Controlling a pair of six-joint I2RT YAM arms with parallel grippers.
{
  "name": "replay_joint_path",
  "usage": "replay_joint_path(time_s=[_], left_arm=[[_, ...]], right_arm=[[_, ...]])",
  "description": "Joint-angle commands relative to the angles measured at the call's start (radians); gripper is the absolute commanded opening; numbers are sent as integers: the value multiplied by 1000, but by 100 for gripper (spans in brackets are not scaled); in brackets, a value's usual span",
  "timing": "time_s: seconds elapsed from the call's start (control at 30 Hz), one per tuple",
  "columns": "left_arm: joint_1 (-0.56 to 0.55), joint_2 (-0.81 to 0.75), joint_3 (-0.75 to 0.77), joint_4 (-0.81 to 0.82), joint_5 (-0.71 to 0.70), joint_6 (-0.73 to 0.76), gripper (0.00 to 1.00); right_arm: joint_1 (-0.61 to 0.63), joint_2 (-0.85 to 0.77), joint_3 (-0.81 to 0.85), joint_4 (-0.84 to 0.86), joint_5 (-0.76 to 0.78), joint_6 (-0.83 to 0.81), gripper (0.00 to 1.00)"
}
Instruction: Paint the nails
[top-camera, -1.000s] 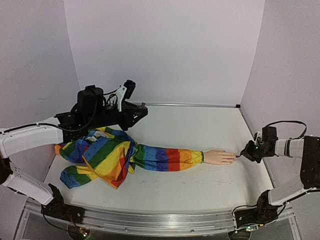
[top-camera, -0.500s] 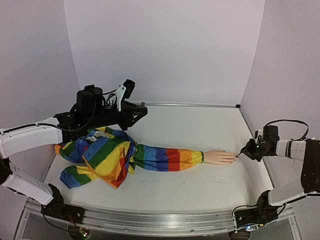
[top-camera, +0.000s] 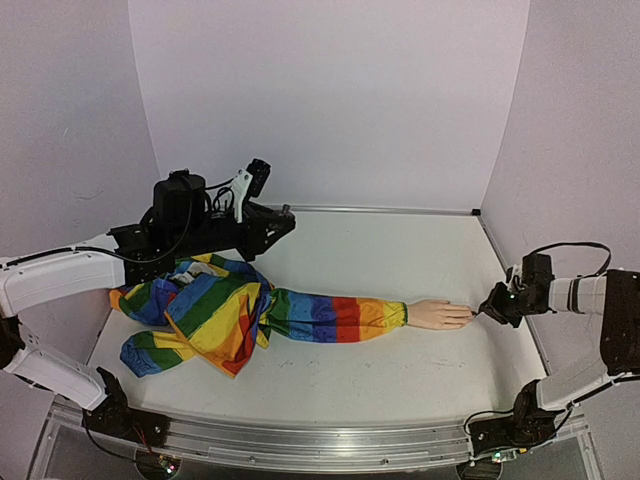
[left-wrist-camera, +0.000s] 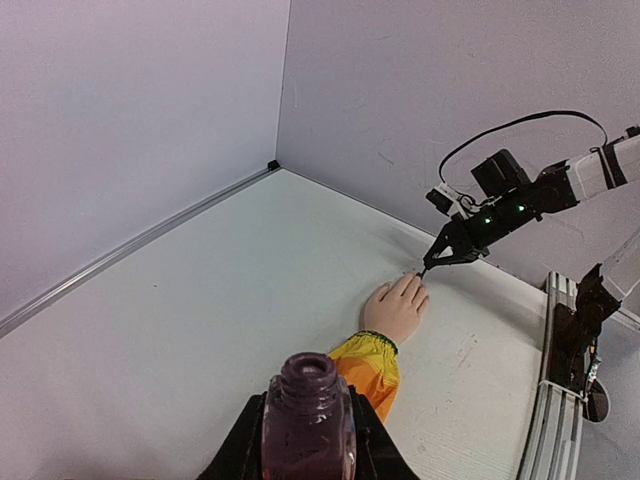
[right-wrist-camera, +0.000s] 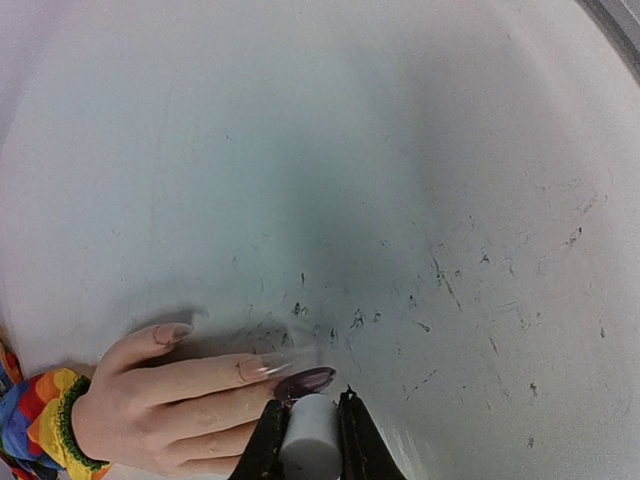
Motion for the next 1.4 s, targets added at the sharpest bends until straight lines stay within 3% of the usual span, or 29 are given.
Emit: replay_joint_path(time_s=[0.0, 0.23, 0.53, 0.8, 0.97, 1.37], left_arm=[[-2, -42, 13, 35, -7, 0, 0], [-2, -47, 9, 35, -8, 1, 0], [-7, -58, -5, 37, 20, 14, 0], [-7, -73, -13, -46, 195, 210, 0], [-7, -58, -20, -194, 270, 333, 0], [-14, -49, -71, -201, 300, 406, 0]], right_arm=[[5, -11, 16, -24, 65, 13, 0], [4, -96, 5, -38, 109, 31, 0], [5, -300, 18, -74, 29, -2, 0], [34, -261, 88, 53, -285, -67, 0], [196, -224, 137, 109, -271, -47, 0], [757, -21, 477, 71, -281, -131, 0]])
